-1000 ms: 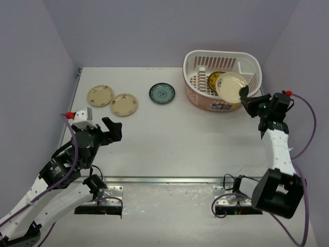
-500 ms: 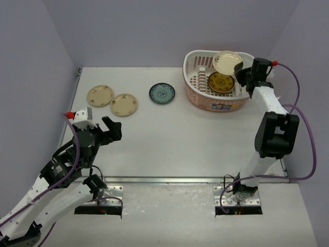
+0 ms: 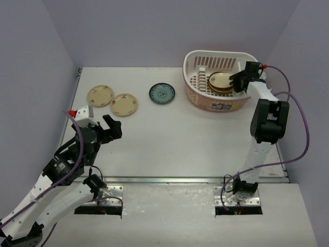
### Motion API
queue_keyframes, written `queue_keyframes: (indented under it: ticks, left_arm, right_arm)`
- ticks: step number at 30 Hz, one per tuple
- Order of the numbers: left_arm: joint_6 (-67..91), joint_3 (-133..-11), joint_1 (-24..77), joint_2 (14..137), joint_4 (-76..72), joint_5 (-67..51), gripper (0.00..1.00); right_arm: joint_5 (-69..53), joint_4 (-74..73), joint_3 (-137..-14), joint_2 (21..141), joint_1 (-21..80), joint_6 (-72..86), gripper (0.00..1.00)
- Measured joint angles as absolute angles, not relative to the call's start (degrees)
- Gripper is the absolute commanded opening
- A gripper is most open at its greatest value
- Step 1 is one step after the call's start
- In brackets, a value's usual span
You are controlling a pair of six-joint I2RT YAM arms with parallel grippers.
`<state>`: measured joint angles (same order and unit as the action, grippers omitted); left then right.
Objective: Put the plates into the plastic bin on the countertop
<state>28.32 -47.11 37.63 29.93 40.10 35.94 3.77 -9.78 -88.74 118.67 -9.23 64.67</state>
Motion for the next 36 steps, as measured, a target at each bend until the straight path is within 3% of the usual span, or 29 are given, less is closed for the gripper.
queue_keyframes:
  ticks: [5,10,13,19,28,32,36]
  left_arm:
    - [28.3,-47.1,37.5,30.0,40.1,35.8,1.00]
    - [28.3,-47.1,37.3,30.0,40.1,35.8,1.00]
    - [28.3,-47.1,37.2,30.0,40.1,35.8,1.00]
    - [28.3,-47.1,37.0,29.9,40.1,35.8,1.00]
    - [28.8,-47.1,36.6,28.4,40.1,36.7,1.00]
    - [29.0,-47.1,36.3,28.1,40.2,37.0,1.00]
    - [29.0,-47.1,36.3,28.0,40.2,37.1,1.00]
  right_arm:
    - [1.6,-9.1,-91.6,119.0,-9.2,64.0,0.85]
    - [-1.0,-7.6,-89.1,114.6,-8.8,64.1,0.90]
    - [-3.2,-6.0,-87.5,110.1,-8.1,64.0,0.99]
    - [-8.6,1.2,-78.6,96.2,-1.8,59.7,0.99]
    - [-10.0,11.8,-57.7,76.9,21.0,49.8,0.99]
    - [-5.7,17.2,-47.7,77.8,27.1,51.0,0.99]
    - [-0.9,22.0,-45.0,87.4,29.3,55.7,0.97]
